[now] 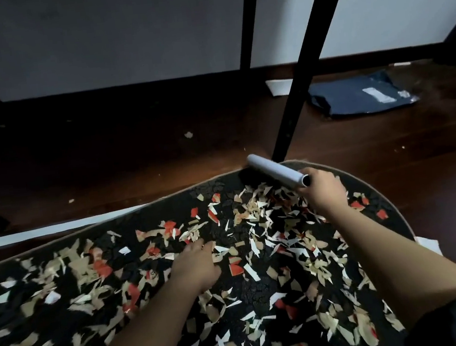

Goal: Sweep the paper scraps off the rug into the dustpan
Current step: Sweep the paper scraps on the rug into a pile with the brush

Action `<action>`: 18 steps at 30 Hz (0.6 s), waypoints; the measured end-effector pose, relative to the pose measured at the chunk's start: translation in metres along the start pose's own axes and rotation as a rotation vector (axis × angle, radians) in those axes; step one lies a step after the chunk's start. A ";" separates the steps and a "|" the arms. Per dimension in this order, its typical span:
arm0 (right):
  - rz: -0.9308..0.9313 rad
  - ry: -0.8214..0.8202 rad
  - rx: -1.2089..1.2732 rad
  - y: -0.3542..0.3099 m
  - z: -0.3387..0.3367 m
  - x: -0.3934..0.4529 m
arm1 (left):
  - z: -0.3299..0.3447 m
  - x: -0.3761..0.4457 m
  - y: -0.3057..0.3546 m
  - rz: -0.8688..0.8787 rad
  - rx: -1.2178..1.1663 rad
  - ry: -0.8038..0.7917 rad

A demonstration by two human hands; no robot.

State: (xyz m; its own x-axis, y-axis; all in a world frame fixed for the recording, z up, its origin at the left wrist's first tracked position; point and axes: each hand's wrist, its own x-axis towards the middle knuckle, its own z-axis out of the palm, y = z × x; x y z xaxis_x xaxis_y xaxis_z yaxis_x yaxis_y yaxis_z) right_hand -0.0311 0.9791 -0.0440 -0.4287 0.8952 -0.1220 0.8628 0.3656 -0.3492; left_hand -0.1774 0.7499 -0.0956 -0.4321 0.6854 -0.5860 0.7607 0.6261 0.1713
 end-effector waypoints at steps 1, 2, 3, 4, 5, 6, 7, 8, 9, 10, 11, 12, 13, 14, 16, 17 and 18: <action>0.022 0.016 -0.006 0.005 0.003 0.003 | 0.006 0.004 -0.001 -0.002 0.018 0.001; 0.043 0.022 -0.013 0.011 0.008 0.006 | 0.012 0.009 -0.003 -0.003 0.033 0.006; 0.057 0.016 -0.017 0.016 0.011 0.007 | 0.016 0.012 -0.004 -0.006 0.045 0.014; 0.064 -0.003 -0.017 0.020 0.015 0.008 | 0.019 0.014 -0.006 -0.008 0.051 0.022; 0.061 -0.027 -0.016 0.024 0.018 0.006 | 0.023 0.016 -0.007 -0.012 0.052 0.027; 0.051 -0.048 -0.016 0.026 0.021 0.004 | 0.026 0.016 -0.007 -0.018 0.051 0.030; 0.035 -0.069 -0.015 0.028 0.023 0.000 | 0.029 0.016 -0.008 -0.023 0.049 0.030; 0.014 -0.094 -0.012 0.030 0.025 -0.003 | 0.032 0.015 -0.008 -0.027 0.050 0.032; -0.009 -0.132 -0.006 0.030 0.025 -0.008 | 0.034 0.013 -0.008 -0.028 0.050 0.032; -0.035 -0.177 -0.002 0.032 0.024 -0.013 | 0.035 0.012 -0.007 -0.028 0.048 0.029; -0.068 -0.214 0.000 0.032 0.023 -0.016 | 0.036 0.011 -0.007 -0.029 0.047 0.026; -0.100 -0.234 0.000 0.034 0.020 -0.019 | 0.036 0.010 -0.005 -0.028 0.048 0.022; -0.123 -0.237 0.013 0.036 0.016 -0.022 | 0.036 0.009 -0.004 -0.027 0.050 0.017; -0.128 -0.227 0.043 0.037 0.011 -0.024 | 0.035 0.009 -0.003 -0.027 0.051 0.016; -0.114 -0.169 0.107 0.040 0.001 -0.025 | 0.035 0.008 -0.002 -0.022 0.048 0.022; -0.101 -0.121 0.128 0.042 -0.003 -0.023 | 0.035 0.009 -0.003 -0.021 0.047 0.027; -0.081 -0.071 0.147 0.043 -0.007 -0.020 | 0.035 0.010 -0.003 -0.019 0.049 0.030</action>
State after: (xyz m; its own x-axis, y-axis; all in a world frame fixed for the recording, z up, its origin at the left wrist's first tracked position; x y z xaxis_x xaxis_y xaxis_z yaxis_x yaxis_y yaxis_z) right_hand 0.0164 0.9786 -0.0504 -0.5177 0.8421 -0.1513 0.7784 0.3902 -0.4917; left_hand -0.1672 0.7423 -0.1294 -0.4602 0.6850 -0.5647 0.7748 0.6205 0.1213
